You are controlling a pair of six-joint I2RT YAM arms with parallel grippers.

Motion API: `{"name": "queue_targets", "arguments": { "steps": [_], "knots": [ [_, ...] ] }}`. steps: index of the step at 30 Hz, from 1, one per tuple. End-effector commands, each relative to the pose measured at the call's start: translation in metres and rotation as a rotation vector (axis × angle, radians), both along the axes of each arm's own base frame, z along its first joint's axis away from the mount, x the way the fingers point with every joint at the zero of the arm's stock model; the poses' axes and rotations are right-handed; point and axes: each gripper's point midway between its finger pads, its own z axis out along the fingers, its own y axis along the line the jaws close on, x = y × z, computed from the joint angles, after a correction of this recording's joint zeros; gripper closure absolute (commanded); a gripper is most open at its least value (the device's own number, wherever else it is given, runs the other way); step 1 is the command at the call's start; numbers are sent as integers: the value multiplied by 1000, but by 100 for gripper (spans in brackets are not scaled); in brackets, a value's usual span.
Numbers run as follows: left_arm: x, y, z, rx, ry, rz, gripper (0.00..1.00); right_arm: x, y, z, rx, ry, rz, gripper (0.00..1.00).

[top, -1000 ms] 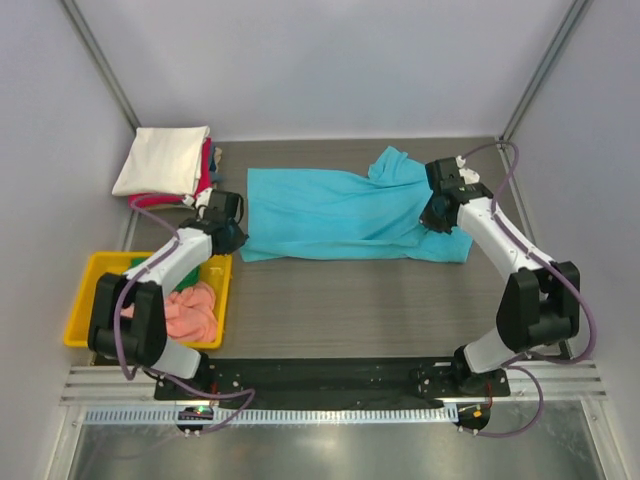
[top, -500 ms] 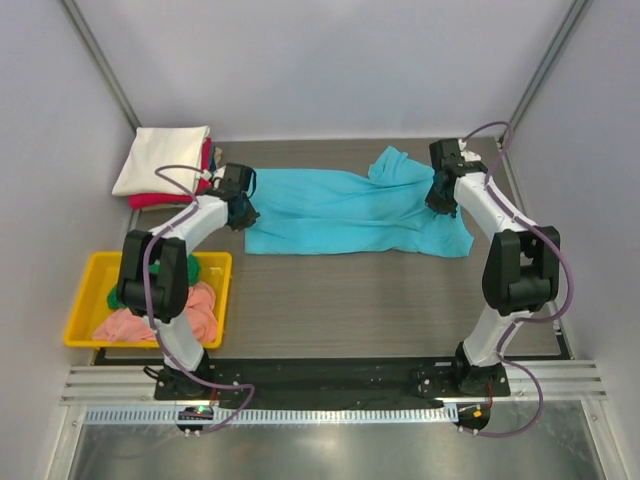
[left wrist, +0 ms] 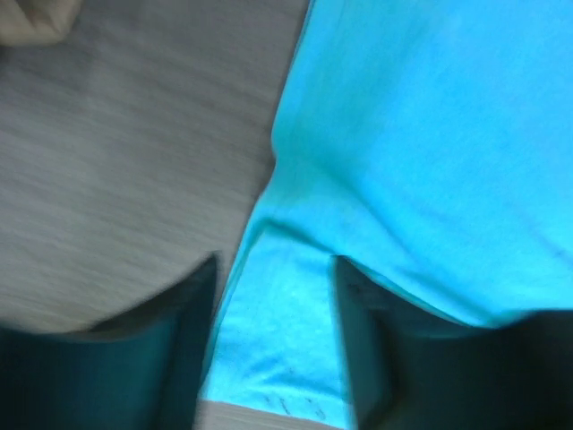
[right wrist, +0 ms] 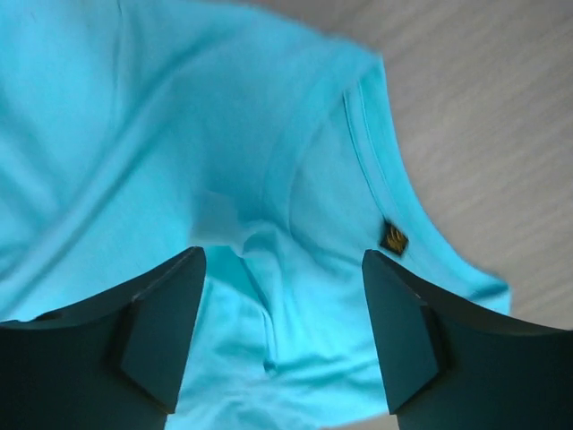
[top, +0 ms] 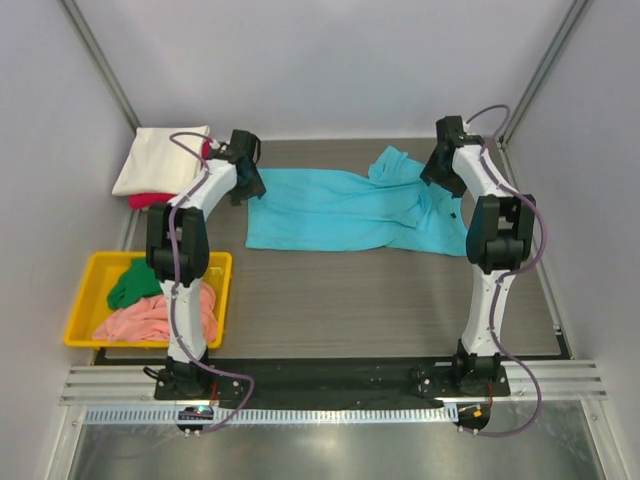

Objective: Fold and stack the t-shirts

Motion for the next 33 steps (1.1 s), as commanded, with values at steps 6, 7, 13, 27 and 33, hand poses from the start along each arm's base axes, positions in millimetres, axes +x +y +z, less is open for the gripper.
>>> {"name": "queue_targets", "arguments": {
  "steps": [6, 7, 13, 27, 33],
  "knots": [
    [-48, 6, 66, -119, -147, 34, 13, -55, -32, 47, 141, -162, -96, 14],
    [-57, 3, 61, -145, -149, 36, 13, -61, -42, 52, 188, -234, -148, 15],
    [-107, -9, 19, -280, -199, 57, 13, -148, -20, 7, 367, -220, -179, 18],
    [-107, -11, -34, -321, -176, 130, 17, -146, -27, -60, 403, -142, -223, 34],
    [-109, -6, -55, -293, -130, 172, 30, -137, -29, -74, 422, -130, -229, 66]
  ]
}}
